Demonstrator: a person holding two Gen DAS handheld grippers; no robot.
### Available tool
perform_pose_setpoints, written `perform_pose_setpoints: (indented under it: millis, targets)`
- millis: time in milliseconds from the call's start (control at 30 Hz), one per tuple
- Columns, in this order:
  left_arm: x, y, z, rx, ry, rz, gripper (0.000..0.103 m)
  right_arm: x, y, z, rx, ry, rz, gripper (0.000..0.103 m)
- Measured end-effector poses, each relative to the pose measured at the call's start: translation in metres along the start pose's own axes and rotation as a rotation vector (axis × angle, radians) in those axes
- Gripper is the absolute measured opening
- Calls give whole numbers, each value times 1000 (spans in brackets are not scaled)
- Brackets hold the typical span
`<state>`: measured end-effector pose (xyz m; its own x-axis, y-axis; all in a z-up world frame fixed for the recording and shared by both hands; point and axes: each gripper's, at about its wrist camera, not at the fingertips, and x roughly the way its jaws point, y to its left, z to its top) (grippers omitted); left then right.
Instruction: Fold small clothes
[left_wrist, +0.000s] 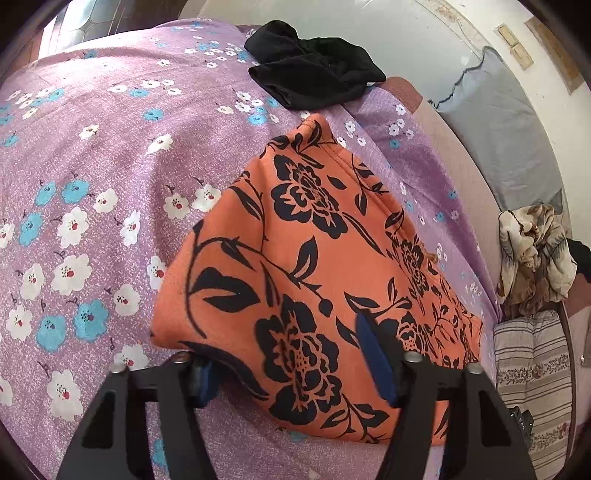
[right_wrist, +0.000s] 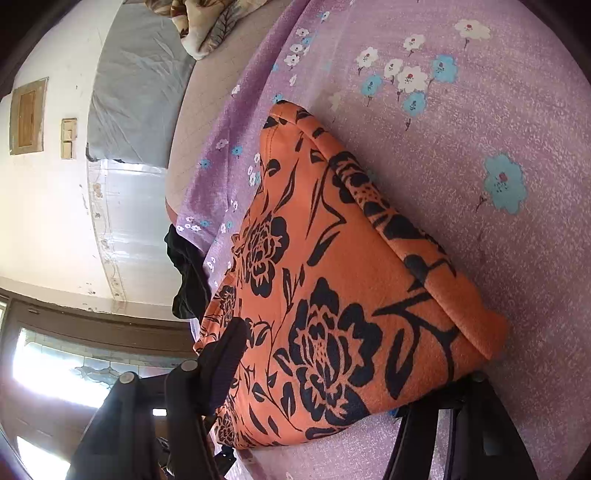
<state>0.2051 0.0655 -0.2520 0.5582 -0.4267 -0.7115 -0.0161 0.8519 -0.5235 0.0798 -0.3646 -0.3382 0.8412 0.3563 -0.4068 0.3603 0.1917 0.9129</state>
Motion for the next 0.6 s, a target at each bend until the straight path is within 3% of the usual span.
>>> perform_pose_setpoints:
  millis: [67, 133, 233, 267, 367, 433, 533, 567, 600]
  targets:
    - [0, -3, 2, 38, -14, 19, 25, 3, 1, 0, -24, -1, -40, 37]
    - [-2, -5, 3, 53, -28, 8, 21, 4, -4, 1, -8, -2, -62, 27]
    - [1, -7, 4, 61, -23, 14, 21, 1, 5, 0, -54, -7, -60, 24]
    - [3, -6, 4, 54, -18, 16, 24, -1, 11, -1, -85, -19, -61, 24]
    - [11, -6, 2, 36, 20, 7, 65, 1, 16, -1, -109, -19, -68, 24]
    - [14, -13, -1, 82, 23, 30, 67, 7, 8, 0, -66, 4, -85, 25]
    - [15, -19, -3, 113, 12, 59, 58, 10, -2, 3, 12, 24, -75, 28]
    - [15, -17, -2, 101, 7, 69, 42, 10, -2, 3, 15, 23, -71, 28]
    - [15, -13, 0, 87, 6, 79, 35, 11, -1, 4, 10, 20, -75, 28]
